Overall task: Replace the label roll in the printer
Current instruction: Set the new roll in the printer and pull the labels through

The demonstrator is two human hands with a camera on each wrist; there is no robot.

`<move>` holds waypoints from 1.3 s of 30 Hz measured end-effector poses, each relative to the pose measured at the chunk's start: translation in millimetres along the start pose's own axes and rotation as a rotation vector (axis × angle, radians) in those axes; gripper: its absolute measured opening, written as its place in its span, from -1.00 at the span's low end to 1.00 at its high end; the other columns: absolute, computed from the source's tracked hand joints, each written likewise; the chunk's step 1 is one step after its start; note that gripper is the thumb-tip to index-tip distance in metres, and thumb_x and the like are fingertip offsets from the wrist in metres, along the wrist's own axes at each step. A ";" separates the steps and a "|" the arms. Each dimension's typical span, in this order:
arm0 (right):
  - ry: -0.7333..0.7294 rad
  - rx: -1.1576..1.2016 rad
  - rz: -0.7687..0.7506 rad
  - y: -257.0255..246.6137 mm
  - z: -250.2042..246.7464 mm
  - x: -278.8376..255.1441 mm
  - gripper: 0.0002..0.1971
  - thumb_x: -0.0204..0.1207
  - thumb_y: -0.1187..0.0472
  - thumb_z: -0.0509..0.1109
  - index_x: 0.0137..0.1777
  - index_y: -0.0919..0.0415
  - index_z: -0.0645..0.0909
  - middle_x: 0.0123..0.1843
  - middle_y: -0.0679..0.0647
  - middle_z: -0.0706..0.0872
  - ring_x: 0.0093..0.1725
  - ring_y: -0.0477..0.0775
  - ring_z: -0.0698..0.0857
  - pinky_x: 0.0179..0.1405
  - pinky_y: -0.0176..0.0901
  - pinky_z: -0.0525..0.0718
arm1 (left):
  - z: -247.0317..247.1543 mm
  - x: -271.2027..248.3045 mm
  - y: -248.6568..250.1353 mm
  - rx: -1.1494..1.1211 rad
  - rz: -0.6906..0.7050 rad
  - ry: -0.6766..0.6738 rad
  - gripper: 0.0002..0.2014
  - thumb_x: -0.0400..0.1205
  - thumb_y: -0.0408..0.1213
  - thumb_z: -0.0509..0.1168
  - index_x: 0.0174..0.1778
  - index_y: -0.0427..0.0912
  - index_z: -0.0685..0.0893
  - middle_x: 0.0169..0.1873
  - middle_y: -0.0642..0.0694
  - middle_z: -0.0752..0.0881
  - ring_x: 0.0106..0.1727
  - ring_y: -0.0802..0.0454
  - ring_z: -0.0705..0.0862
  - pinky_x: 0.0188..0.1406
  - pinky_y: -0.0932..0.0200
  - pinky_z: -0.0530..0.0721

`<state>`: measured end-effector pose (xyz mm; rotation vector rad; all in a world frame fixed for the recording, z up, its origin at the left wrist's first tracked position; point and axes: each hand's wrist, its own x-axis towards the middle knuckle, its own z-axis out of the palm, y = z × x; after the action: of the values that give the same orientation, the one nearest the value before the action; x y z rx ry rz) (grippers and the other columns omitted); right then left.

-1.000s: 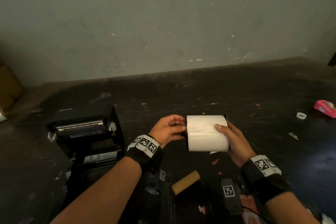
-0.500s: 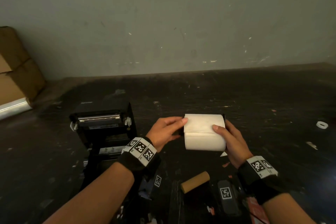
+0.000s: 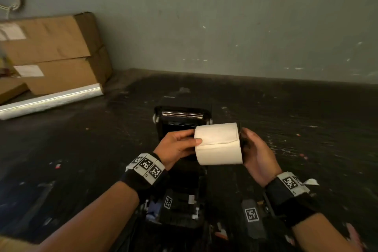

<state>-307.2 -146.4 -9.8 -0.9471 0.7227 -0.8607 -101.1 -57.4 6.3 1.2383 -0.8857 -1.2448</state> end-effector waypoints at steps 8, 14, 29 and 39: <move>0.081 -0.106 -0.005 33.2 73.0 5.4 -0.85 0.58 0.30 0.27 0.08 0.27 0.61 0.10 0.21 0.73 0.05 0.11 0.72 -0.05 0.03 0.70 | -82.1 -24.1 7.5 -0.031 -0.004 0.034 -0.62 0.54 -0.44 0.35 0.30 -0.22 0.64 0.11 -0.16 0.80 0.15 -0.02 0.76 0.01 0.19 0.77; 0.170 -0.264 -0.041 53.6 88.9 10.1 -0.90 0.51 0.33 0.37 -0.03 0.30 0.69 -0.01 0.19 0.75 -0.01 0.05 0.70 0.08 -0.02 0.67 | -119.2 -23.4 -2.3 -0.014 -0.014 -0.003 -0.59 0.52 -0.44 0.37 0.30 -0.16 0.64 0.12 -0.10 0.80 0.18 0.04 0.75 0.02 0.20 0.75; 0.148 -0.886 -0.014 73.6 69.6 21.5 -0.71 0.48 0.40 0.39 0.22 0.35 0.65 0.05 0.27 0.80 -0.02 0.08 0.79 0.08 -0.15 0.71 | -131.5 -4.5 -30.9 0.245 0.035 -0.099 -0.45 0.53 -0.49 0.36 0.47 -0.17 0.46 0.17 0.03 0.69 0.08 0.34 0.69 0.04 0.42 0.69; -0.023 -1.196 -0.002 80.5 60.1 26.5 -0.73 0.47 0.31 0.42 0.18 0.23 0.66 0.03 0.11 0.80 -0.07 -0.14 0.76 -0.01 -0.38 0.65 | -132.4 -8.8 -60.7 0.298 0.021 -0.073 -0.44 0.53 -0.43 0.39 0.46 -0.12 0.46 0.22 0.13 0.67 0.25 0.28 0.63 0.35 0.20 0.57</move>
<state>-220.8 -120.8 -61.6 -1.9970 1.2428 -0.3454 13.9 -17.9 -74.2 1.4194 -1.1665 -1.1759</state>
